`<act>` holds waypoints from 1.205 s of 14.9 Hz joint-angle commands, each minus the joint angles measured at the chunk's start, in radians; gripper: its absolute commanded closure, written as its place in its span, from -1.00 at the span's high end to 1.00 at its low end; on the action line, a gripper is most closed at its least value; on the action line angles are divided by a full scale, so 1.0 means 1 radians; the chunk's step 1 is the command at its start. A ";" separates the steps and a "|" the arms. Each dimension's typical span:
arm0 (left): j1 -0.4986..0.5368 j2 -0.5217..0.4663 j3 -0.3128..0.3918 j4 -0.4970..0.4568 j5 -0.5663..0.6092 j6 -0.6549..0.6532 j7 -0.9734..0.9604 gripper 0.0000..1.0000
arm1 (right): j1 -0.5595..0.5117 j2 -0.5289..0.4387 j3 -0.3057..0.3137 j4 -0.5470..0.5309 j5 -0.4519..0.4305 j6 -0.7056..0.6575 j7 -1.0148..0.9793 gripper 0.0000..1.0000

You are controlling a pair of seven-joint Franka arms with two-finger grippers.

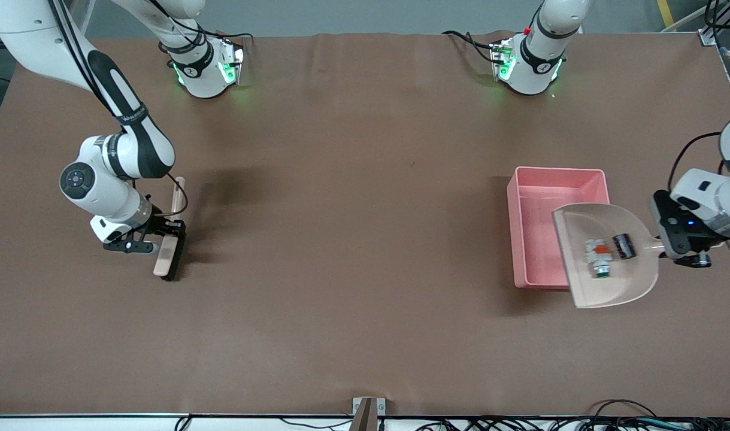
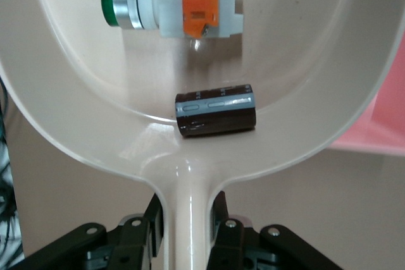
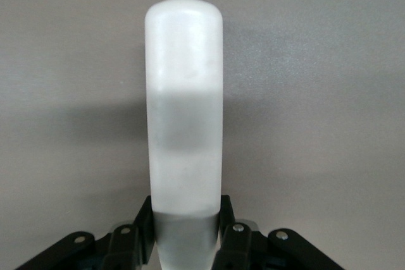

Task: Clean e-waste and dump in bin
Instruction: 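Release the brush with the right gripper and withdraw it to rest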

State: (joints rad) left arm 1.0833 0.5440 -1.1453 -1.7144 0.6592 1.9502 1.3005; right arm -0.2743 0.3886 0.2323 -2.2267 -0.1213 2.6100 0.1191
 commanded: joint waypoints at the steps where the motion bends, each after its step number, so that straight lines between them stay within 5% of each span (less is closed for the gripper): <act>1: 0.020 -0.027 -0.013 -0.019 0.030 -0.007 0.011 -0.86 | -0.026 0.006 0.015 0.001 -0.032 0.013 -0.003 -0.40; 2: 0.020 -0.027 -0.013 -0.019 0.031 -0.007 0.011 -0.86 | -0.026 0.006 0.015 0.010 -0.032 0.009 -0.003 -0.02; 3: 0.020 -0.027 -0.013 -0.019 0.031 -0.007 0.010 -0.86 | -0.026 0.006 0.016 0.025 -0.034 0.007 -0.003 0.57; 6: 0.020 -0.029 -0.013 -0.021 0.031 -0.007 0.010 -0.86 | -0.017 -0.002 0.019 0.158 -0.034 -0.182 -0.003 1.00; 9: 0.020 -0.032 -0.014 -0.031 0.033 -0.007 0.010 -0.86 | -0.013 -0.028 0.024 0.301 -0.037 -0.376 -0.025 1.00; 18: 0.010 -0.133 0.019 -0.157 0.171 -0.002 0.010 -0.90 | -0.011 -0.350 0.028 0.468 0.041 -0.862 -0.099 1.00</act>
State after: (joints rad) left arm 1.0955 0.5238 -1.1394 -1.8103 0.8129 1.9456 1.3119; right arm -0.2788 0.0844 0.2554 -1.7827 -0.1153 1.8275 0.0482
